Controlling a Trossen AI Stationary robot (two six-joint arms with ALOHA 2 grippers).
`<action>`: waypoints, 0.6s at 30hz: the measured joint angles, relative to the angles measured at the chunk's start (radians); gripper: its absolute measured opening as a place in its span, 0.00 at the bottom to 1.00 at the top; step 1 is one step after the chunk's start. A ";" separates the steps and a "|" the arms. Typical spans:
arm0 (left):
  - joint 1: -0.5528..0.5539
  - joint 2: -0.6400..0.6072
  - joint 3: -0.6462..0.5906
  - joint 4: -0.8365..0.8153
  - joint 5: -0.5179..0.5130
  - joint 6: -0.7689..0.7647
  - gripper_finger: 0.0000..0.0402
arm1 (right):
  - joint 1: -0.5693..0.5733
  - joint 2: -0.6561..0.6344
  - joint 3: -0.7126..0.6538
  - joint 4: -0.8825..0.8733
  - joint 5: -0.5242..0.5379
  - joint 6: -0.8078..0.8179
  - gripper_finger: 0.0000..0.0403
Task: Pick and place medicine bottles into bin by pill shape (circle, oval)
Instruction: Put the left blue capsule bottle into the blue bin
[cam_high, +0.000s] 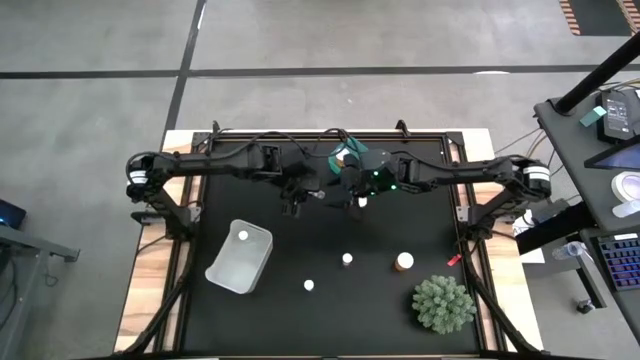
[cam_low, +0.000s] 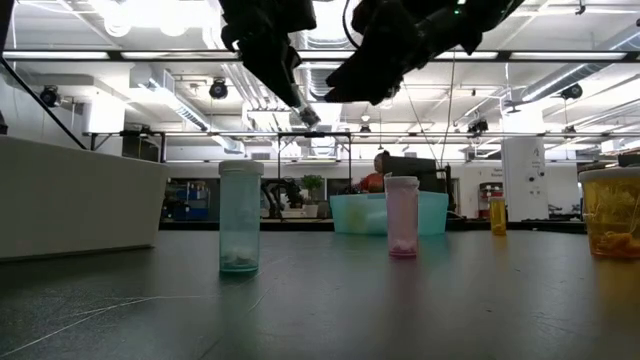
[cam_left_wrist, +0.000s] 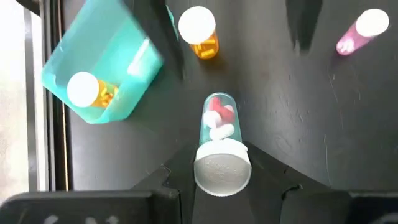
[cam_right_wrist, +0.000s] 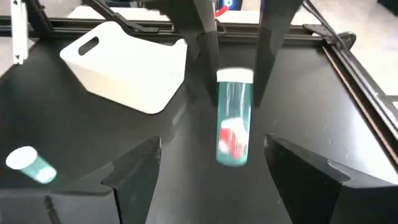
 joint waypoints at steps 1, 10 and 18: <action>0.000 0.000 0.000 0.010 0.000 0.000 0.22 | 0.000 0.014 0.009 -0.001 0.000 -0.011 0.68; -0.004 0.000 0.000 0.036 0.000 0.022 0.22 | -0.007 0.089 0.063 -0.010 0.080 -0.045 0.60; -0.004 0.000 -0.006 0.065 0.002 0.021 0.22 | -0.009 0.096 0.068 -0.002 0.079 -0.062 0.50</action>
